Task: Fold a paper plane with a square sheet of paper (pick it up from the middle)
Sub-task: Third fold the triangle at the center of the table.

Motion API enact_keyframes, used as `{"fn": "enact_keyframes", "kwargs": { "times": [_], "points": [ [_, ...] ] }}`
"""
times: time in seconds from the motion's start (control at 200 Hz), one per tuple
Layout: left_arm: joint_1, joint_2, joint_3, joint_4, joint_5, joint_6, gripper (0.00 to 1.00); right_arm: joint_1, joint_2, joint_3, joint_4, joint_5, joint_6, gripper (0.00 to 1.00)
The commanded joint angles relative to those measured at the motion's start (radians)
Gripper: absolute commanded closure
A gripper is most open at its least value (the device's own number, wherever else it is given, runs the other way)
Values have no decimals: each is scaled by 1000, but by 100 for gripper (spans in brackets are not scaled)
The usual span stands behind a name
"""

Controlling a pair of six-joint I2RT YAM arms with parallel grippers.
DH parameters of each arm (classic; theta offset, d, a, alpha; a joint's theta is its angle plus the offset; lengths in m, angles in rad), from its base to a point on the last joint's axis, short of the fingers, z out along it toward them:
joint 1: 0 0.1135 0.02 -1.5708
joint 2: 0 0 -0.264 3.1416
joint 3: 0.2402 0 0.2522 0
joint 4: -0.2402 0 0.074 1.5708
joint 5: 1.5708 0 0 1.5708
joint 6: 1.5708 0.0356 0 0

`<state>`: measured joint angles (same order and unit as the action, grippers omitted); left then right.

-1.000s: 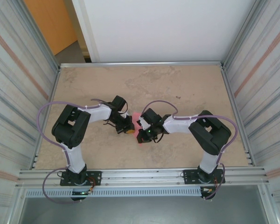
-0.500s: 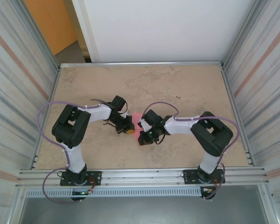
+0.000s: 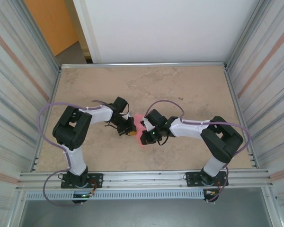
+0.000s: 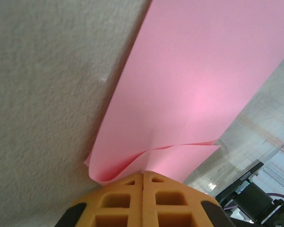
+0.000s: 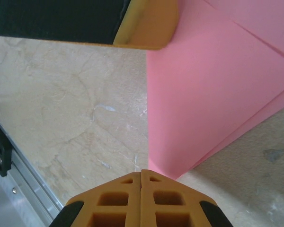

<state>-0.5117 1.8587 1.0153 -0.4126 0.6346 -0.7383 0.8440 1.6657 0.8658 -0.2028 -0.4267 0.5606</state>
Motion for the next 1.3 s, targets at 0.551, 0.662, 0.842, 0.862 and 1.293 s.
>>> {"fn": "enact_keyframes", "kwargs": {
  "times": [0.551,0.662,0.842,0.862,1.293],
  "points": [
    [-8,-30,-9,41,17,-56,90,23,72,18,-41,-45,9,96],
    [-8,-38,-7,44,21,-56,89,23,86,19,-51,-36,7,95],
    [-7,-50,-4,60,40,-52,88,22,107,22,-62,-25,7,96],
    [-8,-51,-5,61,41,-52,88,21,110,21,-62,-26,7,96],
    [-8,-6,-7,51,22,-33,90,-36,-12,48,-3,-40,41,94]
  ]
}}
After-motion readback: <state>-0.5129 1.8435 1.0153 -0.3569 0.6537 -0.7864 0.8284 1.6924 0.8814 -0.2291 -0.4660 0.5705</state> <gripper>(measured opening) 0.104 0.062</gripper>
